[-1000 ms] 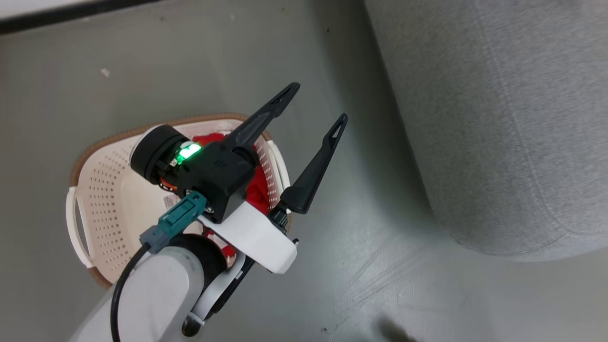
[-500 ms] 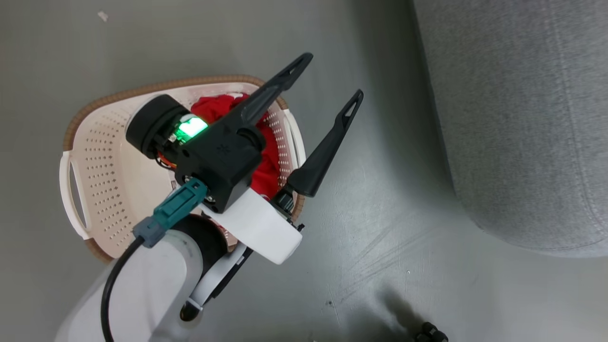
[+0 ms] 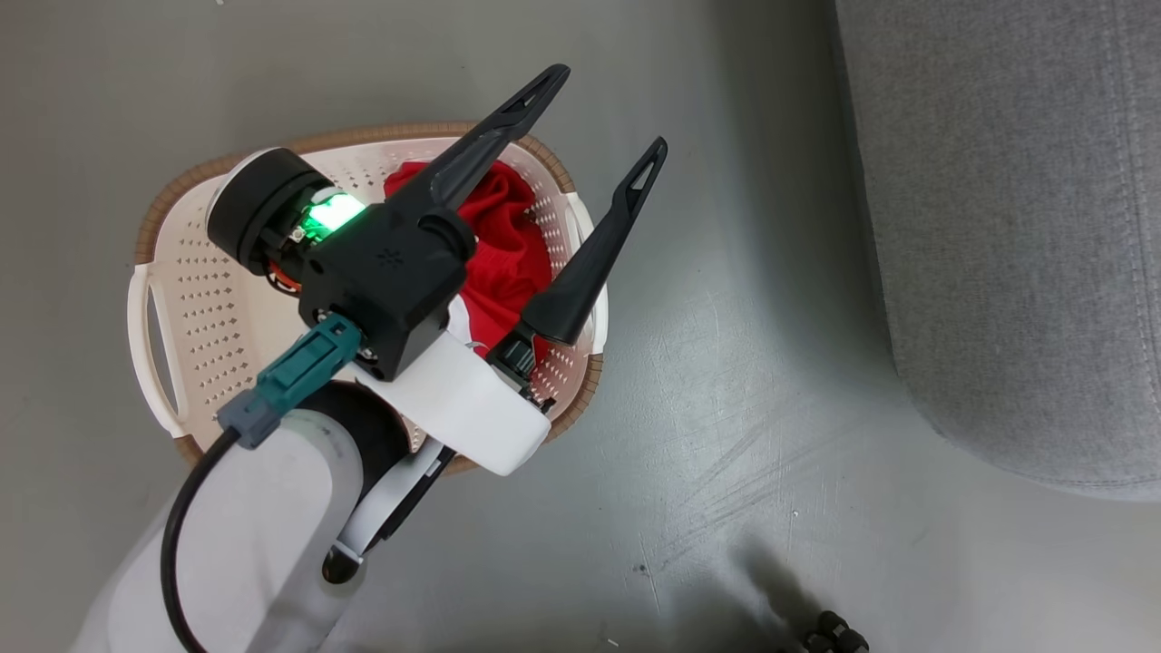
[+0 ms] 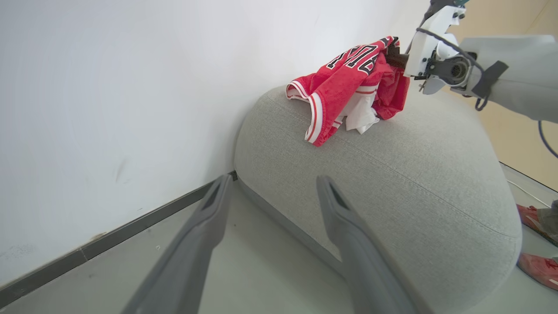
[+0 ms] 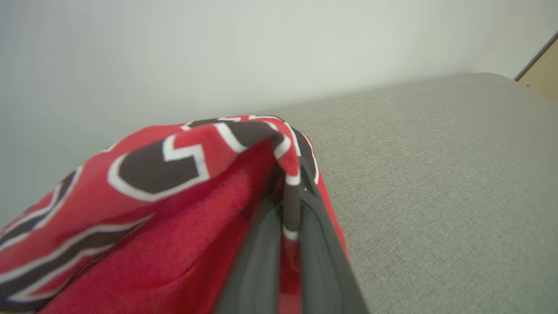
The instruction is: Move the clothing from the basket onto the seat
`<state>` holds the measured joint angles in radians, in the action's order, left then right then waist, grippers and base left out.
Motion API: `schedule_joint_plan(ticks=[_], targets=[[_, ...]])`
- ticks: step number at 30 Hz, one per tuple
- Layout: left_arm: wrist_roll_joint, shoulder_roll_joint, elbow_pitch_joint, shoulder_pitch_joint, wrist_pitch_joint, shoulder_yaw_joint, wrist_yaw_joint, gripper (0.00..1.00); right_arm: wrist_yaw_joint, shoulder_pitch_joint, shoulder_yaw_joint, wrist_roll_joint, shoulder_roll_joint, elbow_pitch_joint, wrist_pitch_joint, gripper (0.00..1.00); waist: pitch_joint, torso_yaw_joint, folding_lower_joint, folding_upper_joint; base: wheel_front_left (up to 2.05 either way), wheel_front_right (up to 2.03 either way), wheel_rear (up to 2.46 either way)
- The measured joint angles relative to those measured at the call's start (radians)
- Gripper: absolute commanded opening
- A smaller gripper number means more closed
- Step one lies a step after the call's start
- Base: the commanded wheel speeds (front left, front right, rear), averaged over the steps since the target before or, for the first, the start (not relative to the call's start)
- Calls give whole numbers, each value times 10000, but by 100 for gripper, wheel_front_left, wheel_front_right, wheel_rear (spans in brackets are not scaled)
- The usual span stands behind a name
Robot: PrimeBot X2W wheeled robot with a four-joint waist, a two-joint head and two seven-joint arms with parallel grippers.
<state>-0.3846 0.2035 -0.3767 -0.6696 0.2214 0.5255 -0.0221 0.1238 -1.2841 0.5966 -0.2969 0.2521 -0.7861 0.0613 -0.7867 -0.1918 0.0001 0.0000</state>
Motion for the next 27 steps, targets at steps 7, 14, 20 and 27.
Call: schedule_joint_plan(ticks=[7, 14, 20, 27], targets=[[0, 6, 194, 1, -217, -46, 29, 100, 0, 458, 474, -334, -198, -27, 4, 93, 259, -87, 0, 0, 0, 0, 0], [-2, -2, 364, 6, -502, -121, 31, 100, 0, 999, 723, -692, -341, -65, 75, 100, 579, -172, 0, 0, 0, 0, 0], [-52, -6, 627, 73, -832, -320, 31, 100, 0, 1519, 780, -823, -527, 38, 573, 100, 1062, -259, 0, 0, 0, 0, 0], [-178, -10, 949, 491, -1208, -593, 13, 100, 0, 2146, 173, -821, -1191, 35, 1172, 100, 1631, -301, 0, 0, 0, 0, 0]])
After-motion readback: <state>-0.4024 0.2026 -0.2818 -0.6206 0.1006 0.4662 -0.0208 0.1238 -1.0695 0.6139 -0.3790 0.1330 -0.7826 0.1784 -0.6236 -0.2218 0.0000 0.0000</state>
